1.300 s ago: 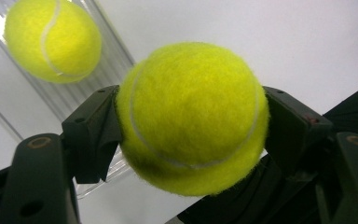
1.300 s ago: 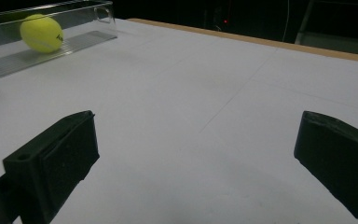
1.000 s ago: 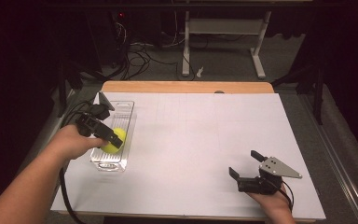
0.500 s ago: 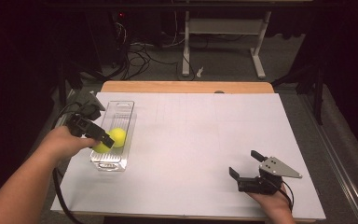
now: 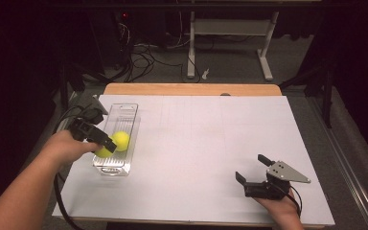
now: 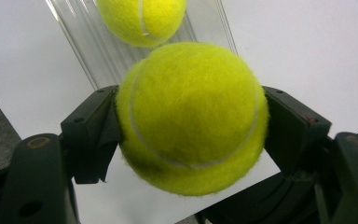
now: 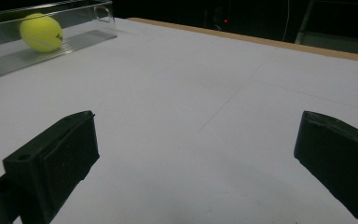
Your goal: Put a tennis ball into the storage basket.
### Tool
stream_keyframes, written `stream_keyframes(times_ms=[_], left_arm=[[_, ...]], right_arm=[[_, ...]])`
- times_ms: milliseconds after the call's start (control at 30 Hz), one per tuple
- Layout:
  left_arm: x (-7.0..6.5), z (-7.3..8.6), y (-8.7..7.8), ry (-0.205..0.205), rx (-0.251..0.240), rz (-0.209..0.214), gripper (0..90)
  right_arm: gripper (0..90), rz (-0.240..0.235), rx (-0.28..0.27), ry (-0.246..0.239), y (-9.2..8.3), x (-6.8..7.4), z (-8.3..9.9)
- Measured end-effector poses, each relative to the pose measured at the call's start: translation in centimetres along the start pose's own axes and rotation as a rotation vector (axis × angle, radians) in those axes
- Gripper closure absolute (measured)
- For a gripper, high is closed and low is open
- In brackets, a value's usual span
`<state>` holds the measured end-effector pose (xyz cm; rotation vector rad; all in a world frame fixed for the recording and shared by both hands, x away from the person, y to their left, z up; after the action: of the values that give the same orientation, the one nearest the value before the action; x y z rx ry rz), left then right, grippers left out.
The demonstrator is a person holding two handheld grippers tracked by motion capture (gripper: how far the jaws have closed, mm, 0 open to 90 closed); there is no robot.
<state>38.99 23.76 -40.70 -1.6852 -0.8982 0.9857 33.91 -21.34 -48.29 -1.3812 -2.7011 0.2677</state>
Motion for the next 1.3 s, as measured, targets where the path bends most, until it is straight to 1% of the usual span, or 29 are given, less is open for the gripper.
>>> stream_keyframes(times_ms=[233, 467, 633, 933, 1000, 1133, 1300], left_arm=[[0.2, 0.1, 0.8, -0.002, 0.014, -0.011, 26.9], [0.4, 0.2, 1.3, -0.012, 0.014, -0.012, 26.9], [0.5, 0.1, 1.8, -0.011, 0.018, -0.021, 26.9], [0.6, 0.1, 2.8, -0.012, 0.029, -0.01, 26.9], [0.6, 0.1, 3.0, -0.01, 0.029, -0.018, 26.9], [0.6, 0.0, 3.3, -0.005, 0.027, -0.018, 26.9], [0.6, 0.0, 3.9, -0.009, 0.036, -0.021, 26.8]], right_arm=[[0.4, 0.0, -0.001, 0.002, 0.0, 0.0, 0.0], [0.4, -0.001, -0.003, 0.006, -0.1, 0.0, -0.1], [0.5, -0.004, -0.002, 0.005, 0.0, 0.1, 0.0], [0.5, -0.005, -0.001, 0.002, 0.0, 0.1, 0.0], [0.5, -0.006, -0.001, 0.003, 0.0, 0.1, 0.0], [0.5, -0.008, 0.0, 0.004, 0.0, 0.1, 0.0], [0.5, -0.008, -0.002, 0.005, 0.0, 0.1, -0.1]])
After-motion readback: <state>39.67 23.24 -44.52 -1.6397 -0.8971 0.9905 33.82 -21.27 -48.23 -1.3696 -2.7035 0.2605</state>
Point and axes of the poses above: each handheld gripper's, and its own axes: y roughly forward along the jaws, z roughly out of its underside, x roughly to its left, the point moved 8 cm from there along y, roughly forward along the jaws, and after that the axes turned 8 degrees about -x, right-handed, at the moved point
